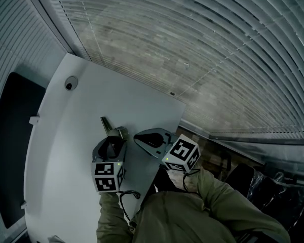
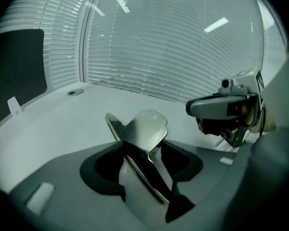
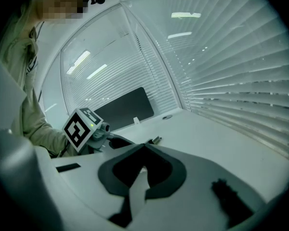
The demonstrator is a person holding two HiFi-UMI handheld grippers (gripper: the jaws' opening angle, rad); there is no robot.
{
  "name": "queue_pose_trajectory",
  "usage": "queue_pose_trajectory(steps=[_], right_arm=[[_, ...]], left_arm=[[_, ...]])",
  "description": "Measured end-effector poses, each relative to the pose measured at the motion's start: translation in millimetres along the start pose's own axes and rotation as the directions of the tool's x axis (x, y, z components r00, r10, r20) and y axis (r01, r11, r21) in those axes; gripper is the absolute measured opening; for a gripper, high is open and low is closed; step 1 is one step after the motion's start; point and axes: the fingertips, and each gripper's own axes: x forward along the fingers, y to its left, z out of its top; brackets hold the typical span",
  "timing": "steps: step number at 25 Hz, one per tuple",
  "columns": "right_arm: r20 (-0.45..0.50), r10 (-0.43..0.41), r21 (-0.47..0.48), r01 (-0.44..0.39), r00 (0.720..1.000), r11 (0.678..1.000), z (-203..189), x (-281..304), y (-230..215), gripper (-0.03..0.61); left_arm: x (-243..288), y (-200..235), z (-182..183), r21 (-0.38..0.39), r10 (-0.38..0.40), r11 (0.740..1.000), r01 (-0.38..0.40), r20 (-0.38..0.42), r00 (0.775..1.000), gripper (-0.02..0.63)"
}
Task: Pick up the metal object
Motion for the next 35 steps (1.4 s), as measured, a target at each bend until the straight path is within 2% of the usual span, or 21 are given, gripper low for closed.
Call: queue_pose_trajectory(steps=[3,6,12,19,24,29,35], right_arm=[[0.013,0.003,-0.008,-0.003,1.0,1.0,5.6,-6.2,-0.1,0.005],[0.029,-0.006,-0.014,0.007,1.0,1.0,12.1,-15.6,-0.5,0.005],[0.079,-0.007,-0.043,0.011,0.997,0.999,28.9,-34.0,4.7,0.005],[0.149,0.009,-0.094,0.005,0.989,0.996,49.4,-61.4,35.0,0.005],[0.183,-0.011,-0.119,0.034,0.983,0.992,47.8,-79.9,63.1,0.005],[0.223,-0.06,-0.151,0.096,0.973,0.984,45.0,-103.0,102.0,0.005],[0.257,-0.087,-0.178,0.135,0.963,0.975,28.3,-117.4,173.5,0.005]], left_arm=[[-10.0,-9.6,7.2,-0.095,-0.044,0.994,0.049,0.053,0.998,0.25],[-26.5,-25.5,21.0,-0.116,-0.073,0.989,0.089,0.13,0.989,0.249],[-66.5,-45.4,58.3,-0.05,-0.071,0.995,0.087,0.268,0.961,0.249],[-127.7,-68.5,80.8,0.001,-0.052,0.998,0.057,0.407,0.912,0.249],[-163.2,-85.6,78.5,0.044,-0.073,0.997,0.059,0.475,0.877,0.247],[-202.4,-105.5,68.1,0.101,-0.129,0.991,0.088,0.544,0.829,0.247],[-254.9,-125.3,28.2,0.135,-0.172,0.984,0.115,0.564,0.808,0.245]])
